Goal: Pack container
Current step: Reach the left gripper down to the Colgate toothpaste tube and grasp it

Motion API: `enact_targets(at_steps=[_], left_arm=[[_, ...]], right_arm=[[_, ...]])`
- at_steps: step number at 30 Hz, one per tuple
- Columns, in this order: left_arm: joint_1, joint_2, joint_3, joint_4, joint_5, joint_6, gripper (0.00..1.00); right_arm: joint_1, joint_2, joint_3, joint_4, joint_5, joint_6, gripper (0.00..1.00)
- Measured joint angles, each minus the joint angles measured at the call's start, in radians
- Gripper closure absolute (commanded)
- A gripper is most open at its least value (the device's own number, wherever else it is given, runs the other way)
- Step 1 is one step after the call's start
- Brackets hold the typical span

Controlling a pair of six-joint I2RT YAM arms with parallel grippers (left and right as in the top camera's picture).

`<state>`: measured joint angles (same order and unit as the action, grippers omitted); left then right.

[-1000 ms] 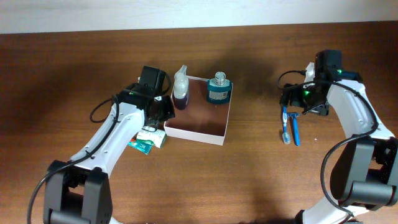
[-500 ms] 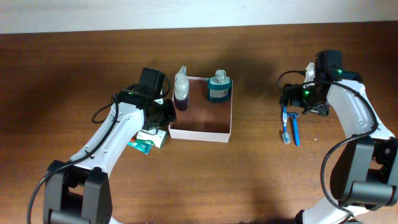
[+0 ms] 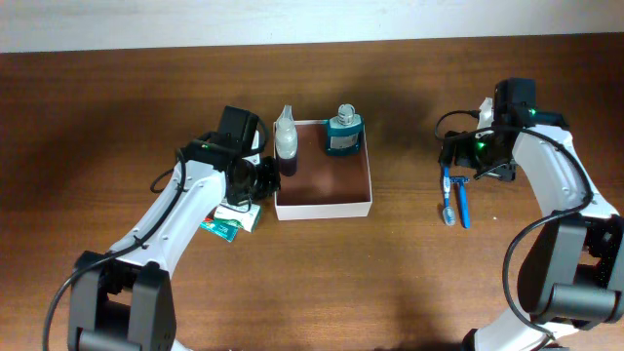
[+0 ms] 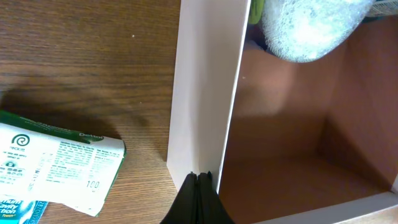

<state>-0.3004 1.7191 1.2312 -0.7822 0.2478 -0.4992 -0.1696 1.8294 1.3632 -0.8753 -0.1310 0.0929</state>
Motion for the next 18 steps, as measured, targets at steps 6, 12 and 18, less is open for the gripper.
enact_targets(at_steps=[6, 12, 18], left_arm=[[0.0, 0.0, 0.0, 0.001, -0.044, 0.0, 0.99], [0.093, 0.0, 0.0, 0.023, -0.126, 0.001, 0.99], [0.256, 0.0, 0.0, 0.026, -0.132, 0.001, 0.98]], right_arm=[[0.0, 0.0, 0.0, 0.0, 0.0, 0.0, 0.01], [0.0, 0.0, 0.0, 0.0, 0.0, 0.001, 0.01], [0.0, 0.0, 0.0, 0.0, 0.0, 0.0, 0.01]])
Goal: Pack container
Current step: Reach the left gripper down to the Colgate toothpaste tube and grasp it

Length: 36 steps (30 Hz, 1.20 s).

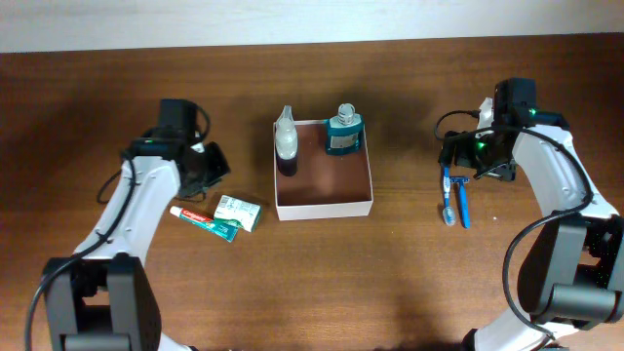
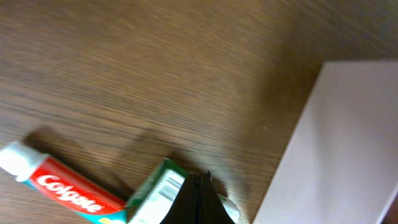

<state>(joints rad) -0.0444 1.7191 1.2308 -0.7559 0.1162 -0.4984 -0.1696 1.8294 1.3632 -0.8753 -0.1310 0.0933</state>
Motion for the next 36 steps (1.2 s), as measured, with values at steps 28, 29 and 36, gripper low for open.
enact_targets(at_steps=[28, 29, 36], left_arm=[[0.12, 0.0, -0.069, -0.202, -0.016, -0.189, 0.4], [0.121, 0.0, -0.098, -0.166, -0.018, -0.205, 0.39], [0.131, 0.001, -0.187, -0.037, -0.024, -0.256, 0.31]], right_arm=[[0.0, 0.0, 0.0, 0.0, 0.0, 0.0, 0.01], [0.0, 0.0, 0.0, 0.001, 0.0, 0.0, 0.01], [0.0, 0.0, 0.0, 0.0, 0.0, 0.0, 0.01]])
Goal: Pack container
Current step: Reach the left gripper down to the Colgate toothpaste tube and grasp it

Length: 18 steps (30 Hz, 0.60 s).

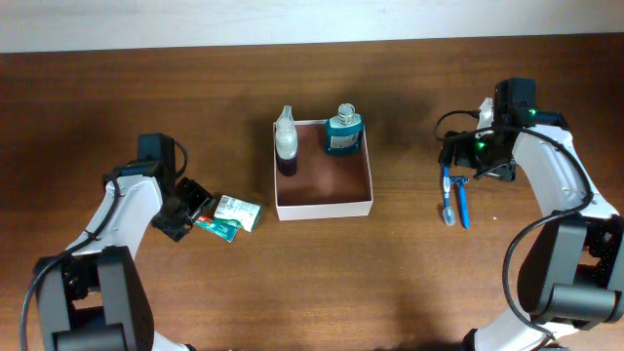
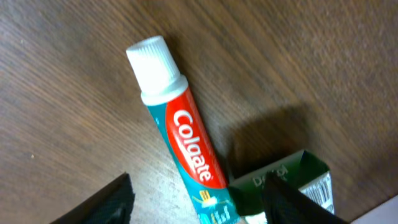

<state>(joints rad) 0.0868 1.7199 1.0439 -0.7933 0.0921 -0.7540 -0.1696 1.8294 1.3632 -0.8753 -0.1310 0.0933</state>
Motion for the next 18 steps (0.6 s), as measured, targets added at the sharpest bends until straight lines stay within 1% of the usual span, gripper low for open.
enact_targets(at_steps=[5, 11, 12, 14, 16, 18], left_arm=[[0.001, 0.002, -0.019, 0.032, -0.037, -0.006, 0.32], [0.001, 0.038, -0.021, 0.048, -0.049, -0.007, 0.31], [0.001, 0.045, -0.021, 0.054, -0.049, -0.007, 0.35], [0.001, 0.057, -0.021, 0.067, -0.05, -0.009, 0.46], [0.001, 0.068, -0.021, 0.076, -0.053, -0.011, 0.6], [0.001, 0.072, -0.021, 0.077, -0.053, -0.012, 0.64]], right_arm=[[0.0, 0.0, 0.0, 0.0, 0.0, 0.0, 0.01], [0.0, 0.0, 0.0, 0.0, 0.0, 0.0, 0.01], [0.0, 0.0, 0.0, 0.0, 0.0, 0.0, 0.01], [0.0, 0.0, 0.0, 0.0, 0.0, 0.0, 0.01], [0.0, 0.0, 0.0, 0.0, 0.0, 0.0, 0.01], [0.0, 0.0, 0.0, 0.0, 0.0, 0.0, 0.01]])
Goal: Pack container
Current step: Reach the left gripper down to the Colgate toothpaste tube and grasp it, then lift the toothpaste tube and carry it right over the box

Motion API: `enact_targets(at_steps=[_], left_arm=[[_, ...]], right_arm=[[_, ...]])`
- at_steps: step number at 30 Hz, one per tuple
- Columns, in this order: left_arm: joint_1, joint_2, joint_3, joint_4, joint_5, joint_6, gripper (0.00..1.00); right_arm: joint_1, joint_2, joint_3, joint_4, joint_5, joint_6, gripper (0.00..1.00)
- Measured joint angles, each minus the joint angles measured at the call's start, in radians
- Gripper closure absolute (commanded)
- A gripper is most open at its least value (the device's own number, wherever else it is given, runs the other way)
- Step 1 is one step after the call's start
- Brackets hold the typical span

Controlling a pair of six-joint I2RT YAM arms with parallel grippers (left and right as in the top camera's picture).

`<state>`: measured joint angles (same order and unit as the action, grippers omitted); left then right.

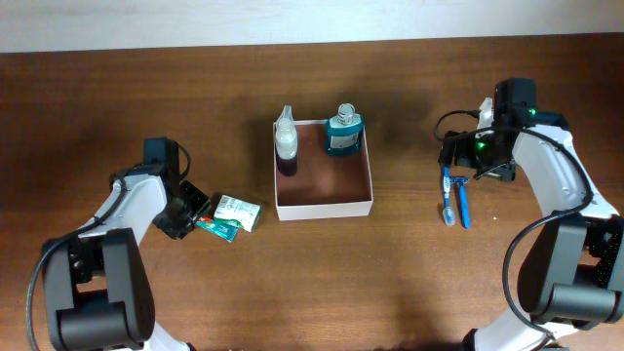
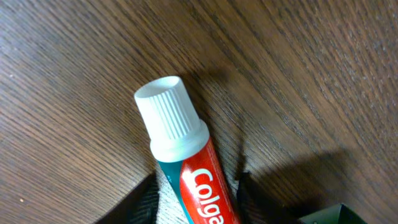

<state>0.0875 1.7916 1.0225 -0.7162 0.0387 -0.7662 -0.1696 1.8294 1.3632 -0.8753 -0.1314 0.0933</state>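
A red and teal Colgate toothpaste tube (image 2: 186,165) with a white cap lies flat on the table, left of the white box (image 1: 324,209). My left gripper (image 2: 198,184) is low over the tube, open, one finger on each side just behind the cap and a sliver of wood showing at the left finger. In the overhead view the left gripper (image 1: 187,214) covers most of the tube. Inside the box stand a white-topped bottle (image 1: 285,141) and a teal bottle (image 1: 342,132). My right gripper (image 1: 466,156) hovers by the blue toothbrush (image 1: 448,200); its jaws cannot be made out.
A green and white carton (image 1: 237,210) lies against the tube's far end, between it and the box. A blue razor (image 1: 463,207) lies beside the toothbrush at the right. The wooden table runs wide on all sides.
My left gripper has come down closer to the toothpaste tube and its fingers have narrowed from wide apart to close on both sides of it. The right arm has not moved.
My left gripper was shut at the box's left wall. Then it was still shut, out over the table left of the box. Then it stood wide open above the toothpaste tube. Now it is lower with its fingers drawn in about the tube.
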Motion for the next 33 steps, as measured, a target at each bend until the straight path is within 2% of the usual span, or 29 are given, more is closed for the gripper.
enact_targets(at_steps=[6, 11, 18, 23, 28, 32, 33], left_arm=[[0.0, 0.0, 0.0, 0.0, -0.022, -0.002, 0.66], [0.0, 0.0, 0.0, -0.003, -0.061, 0.053, 0.88], [0.0, 0.0, 0.01, -0.02, -0.081, 0.101, 0.91], [0.0, 0.0, 0.043, -0.05, -0.089, 0.145, 0.99], [0.0, -0.034, 0.249, -0.19, -0.071, 0.273, 0.99], [-0.032, -0.179, 0.353, -0.157, 0.103, 0.468, 0.99], [-0.039, -0.193, 0.357, -0.153, 0.122, 0.484, 1.0]], right_arm=[[0.0, 0.0, 0.0, 0.0, 0.0, 0.0, 0.01], [0.0, 0.0, 0.0, 0.0, 0.0, 0.0, 0.01], [0.0, 0.0, 0.0, 0.0, 0.0, 0.0, 0.01], [0.0, 0.0, 0.0, 0.0, 0.0, 0.0, 0.01], [0.0, 0.0, 0.0, 0.0, 0.0, 0.0, 0.01], [0.0, 0.0, 0.0, 0.0, 0.0, 0.0, 0.01], [0.0, 0.0, 0.0, 0.0, 0.0, 0.0, 0.01]])
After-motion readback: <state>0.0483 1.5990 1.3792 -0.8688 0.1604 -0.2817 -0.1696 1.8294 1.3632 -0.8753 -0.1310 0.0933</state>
